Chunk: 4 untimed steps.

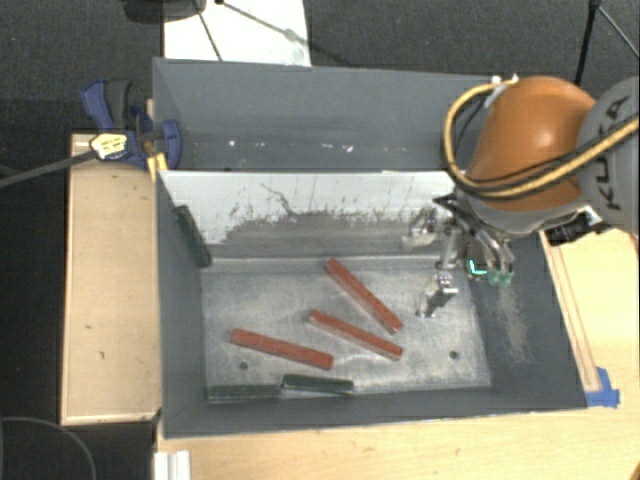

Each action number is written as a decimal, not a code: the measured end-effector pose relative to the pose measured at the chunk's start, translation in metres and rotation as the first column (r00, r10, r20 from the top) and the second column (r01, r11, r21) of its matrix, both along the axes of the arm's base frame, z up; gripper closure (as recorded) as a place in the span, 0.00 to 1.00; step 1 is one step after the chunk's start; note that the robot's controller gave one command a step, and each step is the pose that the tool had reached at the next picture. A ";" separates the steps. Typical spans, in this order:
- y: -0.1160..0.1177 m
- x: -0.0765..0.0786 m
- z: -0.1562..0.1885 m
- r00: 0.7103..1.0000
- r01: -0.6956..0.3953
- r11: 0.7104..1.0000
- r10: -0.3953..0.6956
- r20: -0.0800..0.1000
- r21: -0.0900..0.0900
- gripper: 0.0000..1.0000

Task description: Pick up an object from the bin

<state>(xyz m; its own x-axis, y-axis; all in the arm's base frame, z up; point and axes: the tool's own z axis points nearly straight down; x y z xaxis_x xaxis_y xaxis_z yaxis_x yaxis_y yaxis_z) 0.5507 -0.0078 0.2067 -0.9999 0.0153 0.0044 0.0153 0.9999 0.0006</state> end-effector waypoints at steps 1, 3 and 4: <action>0.000 0.002 0.004 1.000 0.000 1.000 0.000 0.008 0.000 0.00; 0.032 -0.041 -0.074 0.985 0.171 0.985 -0.171 -0.004 -0.002 0.00; 0.040 -0.046 -0.074 0.986 0.168 0.986 -0.168 0.006 0.000 0.00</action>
Offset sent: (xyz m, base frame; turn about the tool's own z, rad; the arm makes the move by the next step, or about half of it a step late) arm -0.0329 0.0408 -0.1367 0.0407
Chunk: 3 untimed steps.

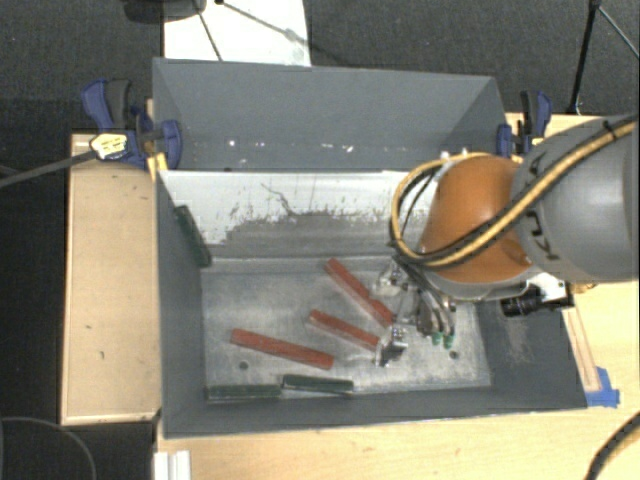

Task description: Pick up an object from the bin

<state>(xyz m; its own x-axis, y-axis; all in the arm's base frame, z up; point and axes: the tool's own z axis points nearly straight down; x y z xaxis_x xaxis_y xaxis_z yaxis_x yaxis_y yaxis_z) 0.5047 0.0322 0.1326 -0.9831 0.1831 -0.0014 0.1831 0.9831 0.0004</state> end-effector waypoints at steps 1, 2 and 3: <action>0.007 -0.003 -0.050 0.993 0.122 0.993 -0.122 0.003 0.002 0.00; 0.005 0.002 -0.060 0.988 0.143 0.990 -0.143 0.050 0.012 1.00; 0.004 -0.001 -0.059 0.989 0.144 0.990 -0.144 0.044 0.011 1.00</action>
Offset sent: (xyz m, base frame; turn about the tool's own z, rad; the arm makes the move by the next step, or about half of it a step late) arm -0.0154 -0.0001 -0.0626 0.1442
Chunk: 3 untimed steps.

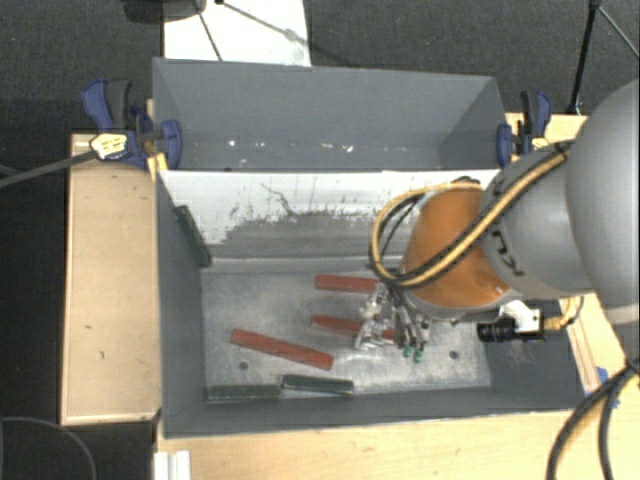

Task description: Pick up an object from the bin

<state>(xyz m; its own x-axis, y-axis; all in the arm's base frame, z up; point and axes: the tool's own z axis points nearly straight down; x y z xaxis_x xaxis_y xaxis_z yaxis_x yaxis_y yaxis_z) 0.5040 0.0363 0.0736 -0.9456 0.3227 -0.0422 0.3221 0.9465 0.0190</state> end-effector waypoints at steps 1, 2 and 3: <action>-0.001 -0.003 0.003 1.000 -0.001 1.000 0.001 -0.020 -0.002 1.00; -0.001 -0.005 0.011 0.999 -0.004 1.000 0.004 -0.040 -0.003 1.00; -0.001 -0.006 0.023 0.999 -0.003 1.000 0.003 -0.047 -0.004 1.00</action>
Offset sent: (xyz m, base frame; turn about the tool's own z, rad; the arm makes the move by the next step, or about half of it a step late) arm -0.0001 0.0000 0.0382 -0.0004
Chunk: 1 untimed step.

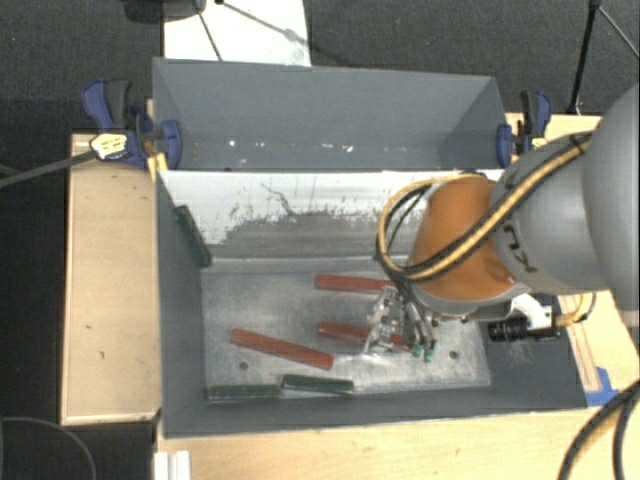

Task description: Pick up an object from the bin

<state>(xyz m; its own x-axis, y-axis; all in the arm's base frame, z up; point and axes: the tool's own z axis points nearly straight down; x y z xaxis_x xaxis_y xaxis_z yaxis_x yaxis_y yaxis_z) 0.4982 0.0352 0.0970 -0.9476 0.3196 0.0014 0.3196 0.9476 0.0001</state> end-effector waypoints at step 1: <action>0.000 0.000 0.015 1.000 -0.001 1.000 0.001 0.000 0.000 1.00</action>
Offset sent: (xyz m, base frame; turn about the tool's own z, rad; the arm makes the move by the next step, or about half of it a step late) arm 0.0001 0.0001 0.0385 0.0000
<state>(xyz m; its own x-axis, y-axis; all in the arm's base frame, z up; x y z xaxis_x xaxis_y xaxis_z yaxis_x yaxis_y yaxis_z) 0.4984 0.0352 0.1123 -0.9479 0.3186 0.0016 0.3186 0.9479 -0.0003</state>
